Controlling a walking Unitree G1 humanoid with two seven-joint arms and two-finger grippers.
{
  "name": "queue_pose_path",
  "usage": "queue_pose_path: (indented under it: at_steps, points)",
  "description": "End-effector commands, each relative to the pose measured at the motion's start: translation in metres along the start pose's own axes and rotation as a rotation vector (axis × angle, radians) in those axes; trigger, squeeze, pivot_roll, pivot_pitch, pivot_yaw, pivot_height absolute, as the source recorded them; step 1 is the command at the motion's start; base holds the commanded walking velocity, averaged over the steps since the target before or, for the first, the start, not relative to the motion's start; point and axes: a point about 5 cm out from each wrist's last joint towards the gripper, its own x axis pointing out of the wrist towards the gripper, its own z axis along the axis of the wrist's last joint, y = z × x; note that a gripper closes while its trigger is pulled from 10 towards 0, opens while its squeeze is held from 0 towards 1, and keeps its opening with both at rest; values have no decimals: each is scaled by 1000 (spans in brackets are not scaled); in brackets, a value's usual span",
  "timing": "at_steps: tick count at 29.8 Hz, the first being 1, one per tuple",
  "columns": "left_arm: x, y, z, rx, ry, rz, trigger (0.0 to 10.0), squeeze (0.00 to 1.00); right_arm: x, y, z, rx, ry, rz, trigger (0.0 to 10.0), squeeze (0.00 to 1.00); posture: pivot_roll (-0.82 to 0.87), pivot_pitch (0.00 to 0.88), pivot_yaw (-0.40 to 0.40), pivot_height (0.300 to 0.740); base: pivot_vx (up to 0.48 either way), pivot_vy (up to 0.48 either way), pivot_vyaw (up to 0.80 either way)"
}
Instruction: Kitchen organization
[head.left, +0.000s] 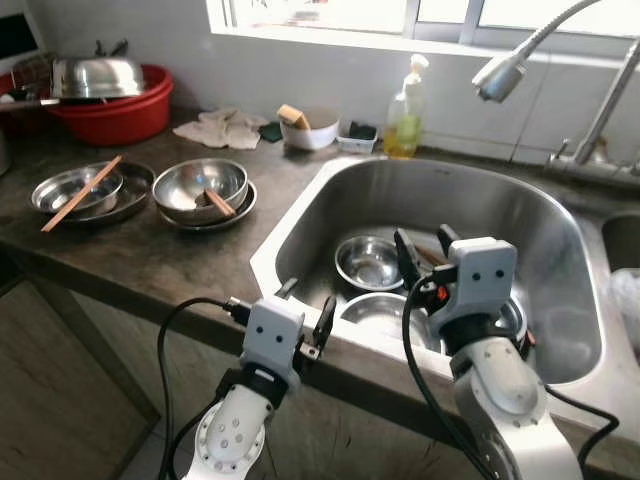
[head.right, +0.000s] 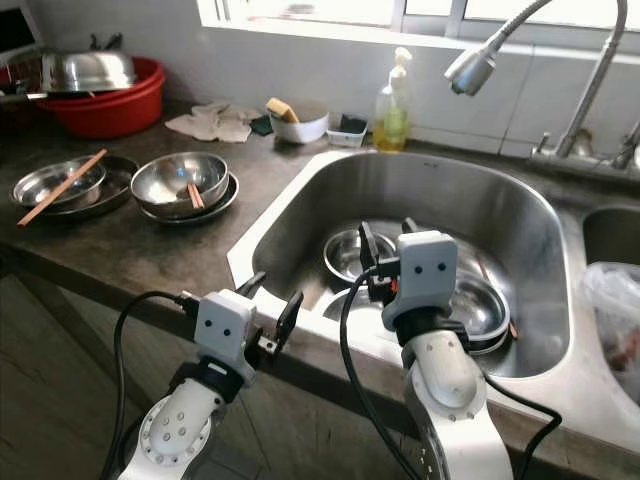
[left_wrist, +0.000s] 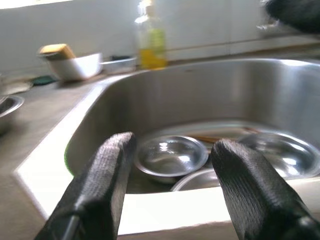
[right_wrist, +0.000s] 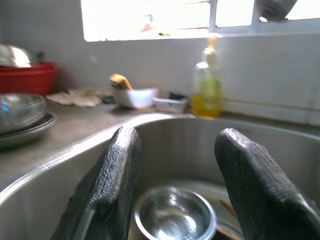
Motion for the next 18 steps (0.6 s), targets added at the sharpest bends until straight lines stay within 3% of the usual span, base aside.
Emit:
queue_pose_path:
  at_steps: [1,4,11,18]
  points:
    - [-2,2,2,3,-3,6,10000,0,1,5,1,21,-1,17,10000,0,85,79,17,740,-240,420,0]
    - [-2,2,2,0,-4,7,10000,0,2,6,2,20,-1,23,10000,0,85,80,16,740,-241,366,0]
    - [-1,3,1,2,2,9,10000,0,4,7,2,12,-5,35,10000,0,84,80,17,740,0,0,0]
    - [-1,3,1,3,1,7,10000,0,5,9,2,14,1,60,10000,0,86,77,12,740,0,0,800]
